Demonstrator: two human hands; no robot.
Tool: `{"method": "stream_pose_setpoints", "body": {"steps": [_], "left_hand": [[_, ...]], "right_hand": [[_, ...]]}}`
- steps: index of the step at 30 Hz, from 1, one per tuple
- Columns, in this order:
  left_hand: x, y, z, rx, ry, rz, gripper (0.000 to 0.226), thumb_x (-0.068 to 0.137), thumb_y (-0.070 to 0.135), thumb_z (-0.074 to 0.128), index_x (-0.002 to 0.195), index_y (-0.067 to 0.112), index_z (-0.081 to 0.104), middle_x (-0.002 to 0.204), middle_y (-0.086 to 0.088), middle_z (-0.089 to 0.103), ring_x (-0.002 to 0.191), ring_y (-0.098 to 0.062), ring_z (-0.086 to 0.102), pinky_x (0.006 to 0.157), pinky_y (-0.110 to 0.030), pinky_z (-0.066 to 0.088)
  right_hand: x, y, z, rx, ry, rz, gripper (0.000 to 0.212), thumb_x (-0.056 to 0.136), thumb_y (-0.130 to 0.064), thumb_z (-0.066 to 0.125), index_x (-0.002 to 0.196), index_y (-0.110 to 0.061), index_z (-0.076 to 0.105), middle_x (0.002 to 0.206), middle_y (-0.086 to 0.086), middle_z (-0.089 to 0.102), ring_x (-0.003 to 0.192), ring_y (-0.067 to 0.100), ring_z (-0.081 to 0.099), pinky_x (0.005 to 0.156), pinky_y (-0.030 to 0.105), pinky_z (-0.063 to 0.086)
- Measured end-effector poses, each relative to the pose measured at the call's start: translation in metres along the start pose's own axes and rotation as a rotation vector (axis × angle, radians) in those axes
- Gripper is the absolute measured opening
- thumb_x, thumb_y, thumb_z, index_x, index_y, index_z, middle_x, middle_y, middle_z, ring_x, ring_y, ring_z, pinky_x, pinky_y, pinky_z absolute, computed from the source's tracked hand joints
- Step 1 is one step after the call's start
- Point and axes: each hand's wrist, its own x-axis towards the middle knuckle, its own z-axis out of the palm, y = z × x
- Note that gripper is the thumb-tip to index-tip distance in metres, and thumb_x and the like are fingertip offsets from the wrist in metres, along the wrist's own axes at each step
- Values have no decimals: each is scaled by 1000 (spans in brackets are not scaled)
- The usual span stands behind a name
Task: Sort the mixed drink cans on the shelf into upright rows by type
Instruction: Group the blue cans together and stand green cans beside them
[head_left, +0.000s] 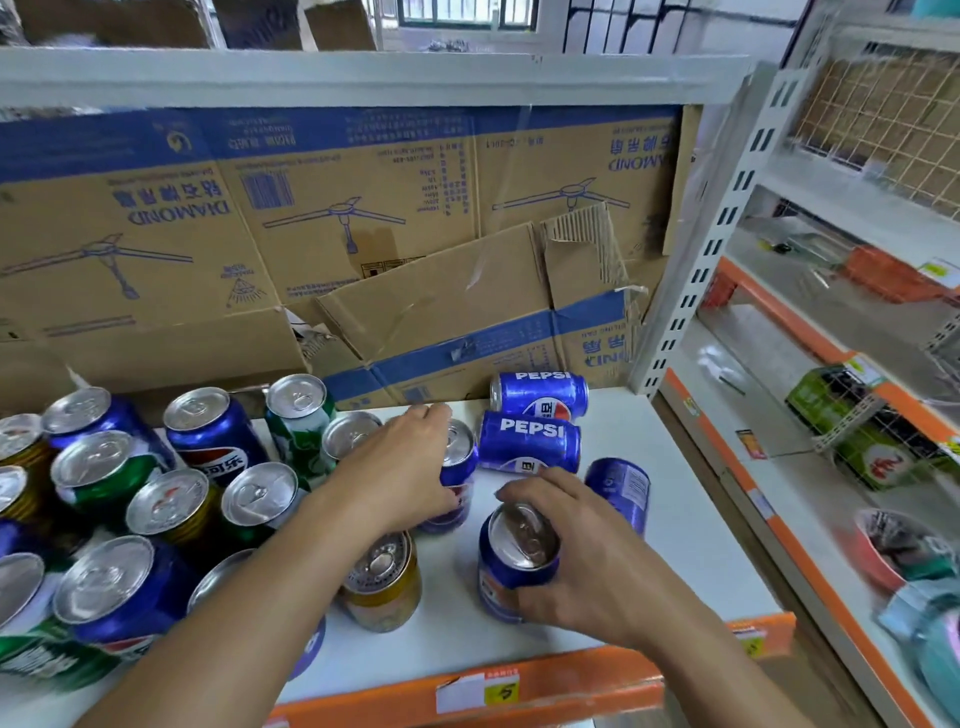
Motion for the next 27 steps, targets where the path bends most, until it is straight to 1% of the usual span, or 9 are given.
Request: {"method": "stream_pose_setpoints", "body": {"steps": [4,6,8,10,12,15,20,24,27], "left_hand": [[4,3,1,44,-14,65,68,85,37,67,142,26,32,144,3,34,132,-20,36,98,-36,44],[6,6,0,70,-24,80,63,87,41,62,142,27,35,142,2,37,132,-19,35,101,-36,39],[9,10,-4,100,-7,97,57,90,47,57,140,25,40,140,1,42,130,-21,37,103,-35,36],[14,16,-7,98,3,122,55,91,48,55,139,25,42,138,0,46,128,-21,41,102,-34,36],[20,23,-9,83,13,146,52,92,45,55,138,24,43,136,0,49,125,-20,45,98,-33,38],[31,32,-6,107,-4,154,50,91,41,58,136,23,44,133,0,50,121,-21,49,92,-35,43],[56,50,4,258,-50,158,44,85,34,65,124,20,47,122,-3,53,112,-24,54,73,-32,38],[75,68,17,361,-60,206,53,82,30,69,128,18,44,122,-6,52,114,-27,52,77,-33,40],[87,75,28,387,-126,192,74,77,35,76,137,19,37,127,-7,50,118,-28,50,89,-37,43]], "right_hand": [[-2,3,-9,128,-72,48,70,62,-59,75,124,-39,50,117,-25,47,109,-4,49,87,9,41],[0,11,-15,231,17,103,59,66,-70,61,117,-41,55,112,-25,55,105,-8,52,84,7,40],[5,30,-15,147,221,144,40,82,-57,60,112,-31,64,105,-14,61,96,-1,55,78,6,37],[11,50,-13,-67,234,265,35,90,-40,60,121,-22,62,117,-1,58,104,16,54,83,17,40],[11,65,-10,-166,122,316,44,90,-36,60,132,-22,55,138,3,47,120,25,47,98,29,39],[5,77,-15,-116,-52,301,70,83,-43,68,145,-28,39,157,-1,22,140,23,26,111,30,27],[-3,88,-16,-84,-194,257,114,58,-56,84,150,-42,17,160,-9,-13,147,21,8,115,35,26],[-3,92,-6,-78,-59,155,107,42,-71,61,141,-41,34,154,-6,8,132,26,32,104,28,34],[-4,101,-14,176,27,160,85,43,-67,64,124,-45,46,140,-13,31,120,5,43,98,14,34]]}}
